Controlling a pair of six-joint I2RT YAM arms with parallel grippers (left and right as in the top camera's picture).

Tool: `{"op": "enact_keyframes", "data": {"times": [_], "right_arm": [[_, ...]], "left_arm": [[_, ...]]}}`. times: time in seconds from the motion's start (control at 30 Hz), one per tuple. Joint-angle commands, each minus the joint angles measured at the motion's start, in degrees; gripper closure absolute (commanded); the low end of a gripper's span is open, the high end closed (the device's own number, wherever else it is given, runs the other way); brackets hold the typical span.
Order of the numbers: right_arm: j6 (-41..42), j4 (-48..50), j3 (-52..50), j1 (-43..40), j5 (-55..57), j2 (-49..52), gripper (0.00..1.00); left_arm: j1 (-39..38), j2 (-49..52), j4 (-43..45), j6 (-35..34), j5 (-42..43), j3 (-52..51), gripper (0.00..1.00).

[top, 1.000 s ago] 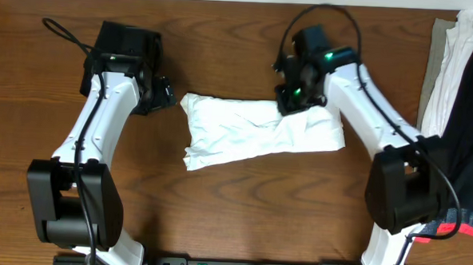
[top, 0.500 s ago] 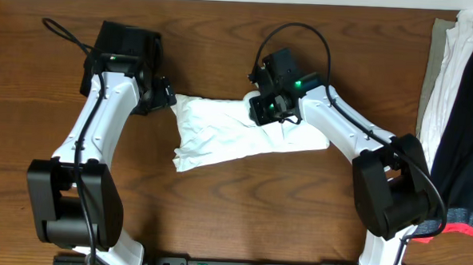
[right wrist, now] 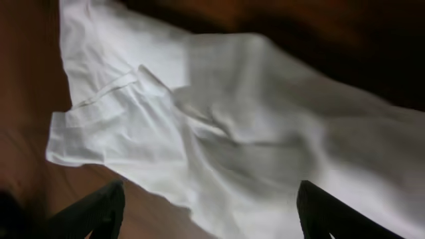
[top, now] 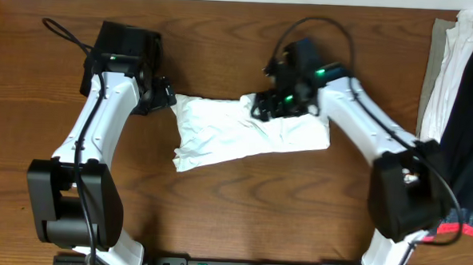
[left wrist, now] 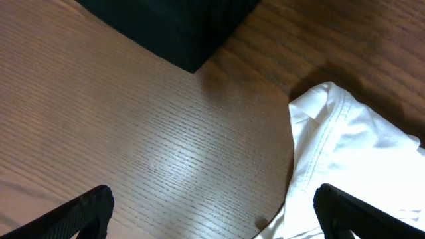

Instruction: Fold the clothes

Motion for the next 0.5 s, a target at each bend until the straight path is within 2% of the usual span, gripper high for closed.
{"op": "enact_keyframes", "data": {"times": [0.0, 0.07, 0.1, 0.2, 0.27, 0.47], "right_arm": [[-1.97, -2.19, 1.64, -3.06, -1.49, -3.41, 0.19], [-1.97, -4.15, 1.46, -4.07, -1.36, -3.39, 0.23], [-1.92, -4.63, 1.09, -4.35, -0.94, -3.34, 0.31], [-1.92, -4.66, -1.03, -4.46, 0.85, -3.32, 0.77], [-1.9, -3.98, -2.38, -4.15, 0.83, -3.17, 0.99], [-1.68, 2.08, -8.92, -1.86, 0.85, -3.17, 0.99]], "left_arm": [[0.2, -1.2, -0.07, 0.7, -0.09, 0.35, 0.02], [0.2, -1.2, -0.02, 0.7, -0.09, 0.35, 0.02], [0.2, -1.2, 0.0, 0.7, -0.09, 0.35, 0.02], [0.2, -1.2, 0.09, 0.28, -0.09, 0.35, 0.02], [0.2, -1.2, 0.07, 0.28, -0.09, 0.35, 0.02], [0.2, -1.2, 0.07, 0.28, -0.09, 0.35, 0.02]]}}
